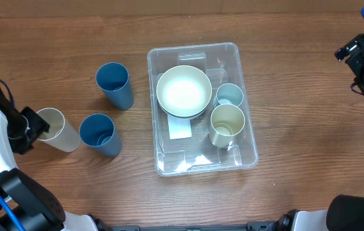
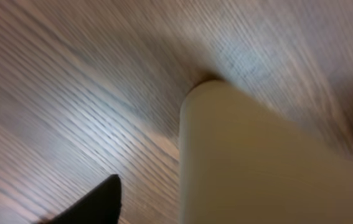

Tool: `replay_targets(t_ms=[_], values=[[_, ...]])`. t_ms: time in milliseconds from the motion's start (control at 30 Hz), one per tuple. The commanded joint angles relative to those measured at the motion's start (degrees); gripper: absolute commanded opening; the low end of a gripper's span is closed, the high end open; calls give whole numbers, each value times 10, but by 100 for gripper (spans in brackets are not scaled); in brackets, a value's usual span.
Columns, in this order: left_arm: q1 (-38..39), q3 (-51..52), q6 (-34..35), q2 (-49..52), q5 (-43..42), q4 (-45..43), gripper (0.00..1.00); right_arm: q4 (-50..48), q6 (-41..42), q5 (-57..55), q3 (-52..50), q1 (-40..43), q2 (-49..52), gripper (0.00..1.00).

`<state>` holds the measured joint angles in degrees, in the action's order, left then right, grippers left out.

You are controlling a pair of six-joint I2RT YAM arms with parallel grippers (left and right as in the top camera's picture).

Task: Pack container
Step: 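Grasp the second tall beige cup with the left gripper, then insert the second beige cup into the first beige cup, release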

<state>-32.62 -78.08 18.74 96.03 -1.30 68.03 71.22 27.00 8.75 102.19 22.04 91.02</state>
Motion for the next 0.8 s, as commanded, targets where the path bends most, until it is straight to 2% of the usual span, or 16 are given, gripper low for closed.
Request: replay_targets(t_ms=[0, 67, 167, 300, 400, 500, 567, 767], values=[[0, 42, -1, -8, -9, -24, 4, -2, 3, -1, 3, 0, -5, 100], [-1, 31, 8, -11, -10, -25, 4, -2, 3, -1, 3, 0, -5, 100], [-1, -42, 5, -18, -11, 5, 4, -2, 3, -1, 3, 0, -5, 100], [5, -215, -13, -25, -26, 81, 4, -2, 3, -1, 3, 0, -5, 100], [35, -365, -48, -25, -94, 150, 4, -2, 3, -1, 3, 0, -5, 100], [107, -478, -77, -25, -123, 202, 4, -2, 3, -1, 3, 0, -5, 100], [186, -531, -101, -25, -124, 224, 4, -2, 3, -1, 3, 0, -5, 100], [477, -556, -171, -14, -105, 220, 4, -2, 3, -1, 3, 0, -5, 100]])
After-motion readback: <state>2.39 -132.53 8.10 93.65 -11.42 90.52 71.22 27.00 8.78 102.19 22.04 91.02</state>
